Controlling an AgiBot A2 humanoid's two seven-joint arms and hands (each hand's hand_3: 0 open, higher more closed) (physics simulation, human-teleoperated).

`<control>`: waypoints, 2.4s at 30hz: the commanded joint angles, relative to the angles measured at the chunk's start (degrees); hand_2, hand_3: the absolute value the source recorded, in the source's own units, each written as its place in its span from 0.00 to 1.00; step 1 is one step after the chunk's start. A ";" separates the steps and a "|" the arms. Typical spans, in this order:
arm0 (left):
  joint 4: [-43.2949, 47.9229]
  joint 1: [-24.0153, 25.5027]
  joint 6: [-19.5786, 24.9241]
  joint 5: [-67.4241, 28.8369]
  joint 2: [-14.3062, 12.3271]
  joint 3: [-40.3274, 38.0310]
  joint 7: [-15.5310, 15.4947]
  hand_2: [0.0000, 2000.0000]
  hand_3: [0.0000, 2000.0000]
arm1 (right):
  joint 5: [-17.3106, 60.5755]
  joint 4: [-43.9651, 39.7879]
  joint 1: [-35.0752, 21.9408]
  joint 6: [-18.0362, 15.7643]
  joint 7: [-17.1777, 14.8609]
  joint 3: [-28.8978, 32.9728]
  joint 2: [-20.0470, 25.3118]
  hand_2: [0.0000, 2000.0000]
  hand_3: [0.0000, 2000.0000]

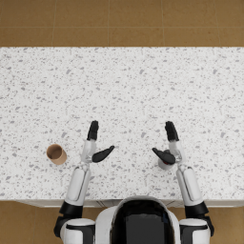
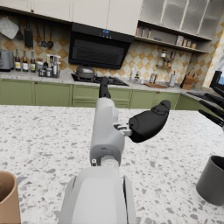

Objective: Pick up two cups and pour the berry on the right into the cup on the left

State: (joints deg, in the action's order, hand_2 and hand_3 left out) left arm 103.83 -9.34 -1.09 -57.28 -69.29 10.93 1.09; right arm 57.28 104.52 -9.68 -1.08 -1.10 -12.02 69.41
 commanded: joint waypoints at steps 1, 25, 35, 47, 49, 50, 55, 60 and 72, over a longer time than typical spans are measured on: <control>2.38 0.89 0.31 0.00 0.18 -4.66 -0.31 0.00 0.00 | 0.00 2.64 0.83 0.31 0.31 1.10 -0.27 0.00 0.00; 6.79 21.87 1.09 -15.26 -11.59 -40.80 -1.09 0.00 0.00 | 15.32 13.88 27.18 1.08 1.09 15.08 -7.54 0.00 0.00; -2.81 21.79 1.09 -22.96 -12.26 -39.15 -1.09 0.00 0.00 | 21.11 9.54 28.25 1.08 1.09 13.69 -6.19 0.00 0.00; -8.85 20.36 1.09 -23.39 -12.21 -37.28 -1.09 0.00 0.00 | 21.71 4.02 24.48 1.08 1.09 7.73 -3.50 0.00 0.00; -9.87 20.18 1.09 -23.39 -12.26 -36.36 -1.09 0.00 0.00 | 21.72 1.64 22.62 1.08 1.09 6.64 -2.56 0.00 0.00; -10.82 19.59 1.09 -23.40 -12.01 -35.94 -1.09 0.00 0.00 | 21.72 0.39 22.00 1.08 1.09 6.85 -2.26 0.00 0.00; -12.69 18.60 0.74 -23.41 -11.87 -34.47 -1.11 0.00 0.00 | 21.71 -4.58 19.82 1.08 1.09 5.74 -0.88 0.00 0.00; -15.55 16.91 0.55 -23.41 -11.38 -33.95 -1.11 0.00 0.00 | 21.71 -7.50 18.41 1.26 1.10 4.37 0.20 0.00 0.00; -24.42 11.93 0.96 -23.40 -9.92 -35.14 -1.22 0.00 0.00 | 21.71 -13.35 16.08 1.29 1.11 2.59 2.25 0.00 0.00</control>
State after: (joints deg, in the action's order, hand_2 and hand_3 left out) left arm 80.79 3.18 -0.15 -80.67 -79.49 -24.31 -0.17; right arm 78.98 92.37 7.07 0.22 0.01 -9.20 71.50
